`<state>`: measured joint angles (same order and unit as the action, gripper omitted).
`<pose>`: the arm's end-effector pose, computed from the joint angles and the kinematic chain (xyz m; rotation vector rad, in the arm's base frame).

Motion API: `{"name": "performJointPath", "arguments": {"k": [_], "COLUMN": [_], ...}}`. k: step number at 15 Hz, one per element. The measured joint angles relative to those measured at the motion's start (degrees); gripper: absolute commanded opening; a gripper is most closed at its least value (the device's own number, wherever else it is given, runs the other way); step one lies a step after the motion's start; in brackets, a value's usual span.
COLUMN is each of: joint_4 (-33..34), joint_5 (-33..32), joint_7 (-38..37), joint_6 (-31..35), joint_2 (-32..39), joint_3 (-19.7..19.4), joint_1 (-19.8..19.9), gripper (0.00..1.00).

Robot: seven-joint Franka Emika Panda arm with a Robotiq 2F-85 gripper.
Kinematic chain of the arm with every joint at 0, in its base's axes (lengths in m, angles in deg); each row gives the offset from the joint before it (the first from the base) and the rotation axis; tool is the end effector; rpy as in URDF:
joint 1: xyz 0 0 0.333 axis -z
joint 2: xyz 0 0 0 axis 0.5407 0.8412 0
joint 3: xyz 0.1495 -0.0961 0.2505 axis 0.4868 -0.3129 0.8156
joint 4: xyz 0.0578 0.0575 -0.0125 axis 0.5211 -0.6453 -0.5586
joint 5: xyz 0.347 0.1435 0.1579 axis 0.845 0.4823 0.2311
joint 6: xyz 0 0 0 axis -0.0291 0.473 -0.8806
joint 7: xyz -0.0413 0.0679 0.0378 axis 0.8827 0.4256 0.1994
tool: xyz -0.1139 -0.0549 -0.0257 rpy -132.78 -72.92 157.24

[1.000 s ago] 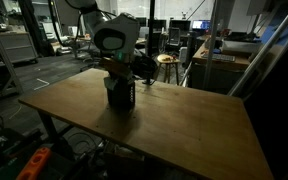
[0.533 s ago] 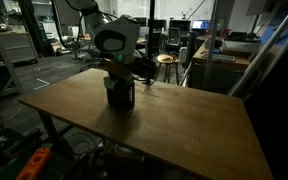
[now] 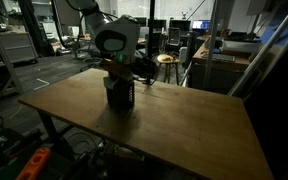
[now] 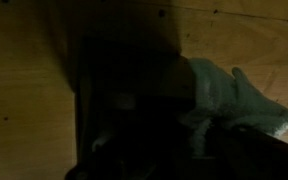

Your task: Pick up the white towel and push it down into the black basket

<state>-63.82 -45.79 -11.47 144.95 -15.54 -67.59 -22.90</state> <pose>0.5597 -0.0281 0.1795 -2.8073 -0.1790 -0.2239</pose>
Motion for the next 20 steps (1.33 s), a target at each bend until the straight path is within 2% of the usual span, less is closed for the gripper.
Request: {"name": "performJointPath", "arguments": {"k": [5,6,7,8,9,15,18,20], "joint_4": [-0.26,-0.31,-0.35,-0.41,-0.45,-0.71,-0.76,-0.85], "joint_5": [-1.52,-2.04,-2.59,-3.02,-3.55,-4.70,-4.79,-4.83], "joint_7": [-1.62,-2.17,-2.70,-3.12,-3.60,-5.15,-5.36,-5.53], "joint_6": [0.00,0.00,0.00,0.00,0.00,-0.13,-0.25,-0.26], "joint_2": [-0.36,-0.50,-0.68,-0.84,-1.00,-2.10,-2.55,-2.80], "joint_3": [-0.21,-0.21,-0.25,-0.35,-0.47,-0.56,-0.57,-0.61], "joint_1": [-0.02,-0.02,-0.01,-0.01,-0.01,-0.01,-0.01,-0.01], "gripper": [0.90,0.89,0.65,0.49,0.48,0.01,0.00,0.03]}}
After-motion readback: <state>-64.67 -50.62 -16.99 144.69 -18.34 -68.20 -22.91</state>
